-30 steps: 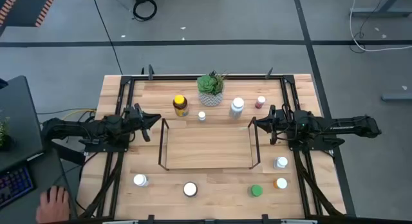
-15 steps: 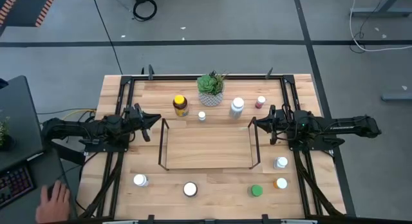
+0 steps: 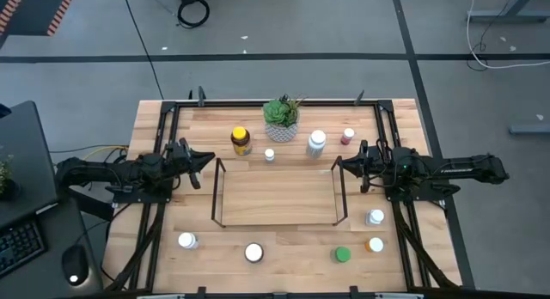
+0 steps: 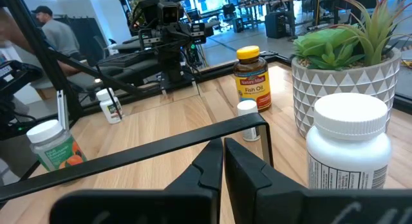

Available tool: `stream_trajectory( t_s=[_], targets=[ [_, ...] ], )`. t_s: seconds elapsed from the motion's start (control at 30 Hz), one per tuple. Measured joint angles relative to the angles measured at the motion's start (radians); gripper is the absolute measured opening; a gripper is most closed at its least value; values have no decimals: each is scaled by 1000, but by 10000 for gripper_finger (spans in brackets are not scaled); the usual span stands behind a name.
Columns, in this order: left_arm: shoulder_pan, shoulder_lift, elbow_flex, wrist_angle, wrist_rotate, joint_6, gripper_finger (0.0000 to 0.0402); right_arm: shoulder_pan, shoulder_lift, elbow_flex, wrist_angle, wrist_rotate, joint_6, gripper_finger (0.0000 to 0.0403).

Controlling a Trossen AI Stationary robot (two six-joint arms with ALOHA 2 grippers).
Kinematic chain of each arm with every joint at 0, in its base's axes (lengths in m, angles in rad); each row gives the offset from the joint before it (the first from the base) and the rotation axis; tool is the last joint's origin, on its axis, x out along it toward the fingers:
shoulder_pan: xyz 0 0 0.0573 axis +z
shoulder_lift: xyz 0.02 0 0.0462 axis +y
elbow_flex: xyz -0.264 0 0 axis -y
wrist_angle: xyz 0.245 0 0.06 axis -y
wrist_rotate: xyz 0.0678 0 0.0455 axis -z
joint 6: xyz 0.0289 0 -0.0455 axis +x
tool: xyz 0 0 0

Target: Pick and place medicine bottles onto shelf by color

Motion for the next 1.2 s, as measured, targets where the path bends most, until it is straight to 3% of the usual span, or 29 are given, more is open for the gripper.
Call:
stream_trajectory(
  t_s=[1.2],
  targets=[
    [0, 0, 0, 0, 0, 0, 35, 0, 0, 0, 0, 0, 0, 23]
  ],
)
